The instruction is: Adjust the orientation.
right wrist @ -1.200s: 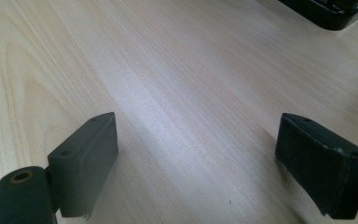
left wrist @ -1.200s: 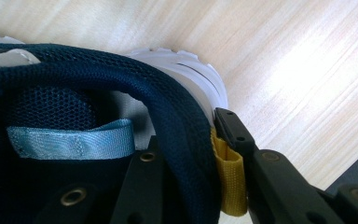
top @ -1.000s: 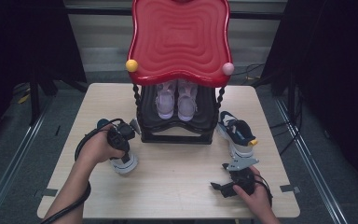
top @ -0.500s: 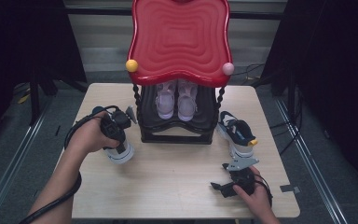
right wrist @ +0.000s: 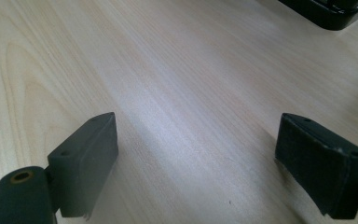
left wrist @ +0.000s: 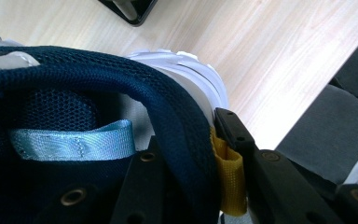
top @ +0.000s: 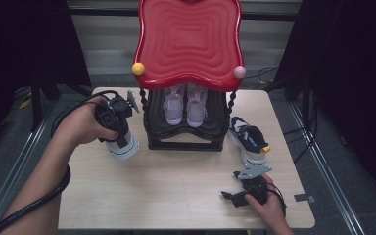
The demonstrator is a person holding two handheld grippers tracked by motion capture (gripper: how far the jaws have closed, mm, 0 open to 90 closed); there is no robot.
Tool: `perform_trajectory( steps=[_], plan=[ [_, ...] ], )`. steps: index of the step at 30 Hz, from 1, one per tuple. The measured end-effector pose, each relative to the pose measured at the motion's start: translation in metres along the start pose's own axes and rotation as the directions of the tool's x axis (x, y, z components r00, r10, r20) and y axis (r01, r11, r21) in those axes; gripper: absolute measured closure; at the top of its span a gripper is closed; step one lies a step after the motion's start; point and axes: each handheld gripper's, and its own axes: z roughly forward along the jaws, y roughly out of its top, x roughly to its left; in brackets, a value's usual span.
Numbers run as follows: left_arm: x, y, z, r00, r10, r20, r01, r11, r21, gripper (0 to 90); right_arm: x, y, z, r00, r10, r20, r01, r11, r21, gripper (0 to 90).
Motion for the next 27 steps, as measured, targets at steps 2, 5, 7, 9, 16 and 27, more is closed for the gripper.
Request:
perform_trajectory(
  steps=[2,5,7,9,16,27],
  plan=[
    [-0.002,0.001,-0.009,0.9999,0.0,-0.012,0.0,1.0,-0.008,73.6,0.0,0.0,0.0,1.0,0.0,0.0,0.0,1.0,0.0,12.6],
    [-0.003,0.002,-0.024,0.9996,0.015,-0.023,-0.015,0.9999,-0.007,73.5,0.0,0.0,0.0,1.0,0.0,0.0,0.0,1.0,0.0,12.6],
    [-0.005,0.003,-0.032,0.9994,0.013,-0.032,-0.014,0.9998,-0.016,73.5,0.0,0.0,0.0,1.0,0.001,0.0,-0.001,1.0,0.001,12.6],
    [-0.007,0.004,-0.04,0.9987,0.019,-0.046,-0.019,0.9997,-0.013,73.5,0.0,0.0,0.0,1.0,0.0,0.0,0.0,1.0,0.0,12.6],
    [-0.013,0.009,-0.07,0.9954,0.036,-0.088,-0.038,0.999,-0.022,73.5,0.0,0.0,0.0,1.0,0.001,-0.001,-0.001,1.0,0.004,12.6],
    [-0.024,0.015,-0.113,0.9838,0.062,-0.168,-0.071,0.9965,-0.045,73.2,0.0,0.0,0.0,1.0,-0.001,-0.001,0.001,1.0,0.003,12.6]
  ],
)
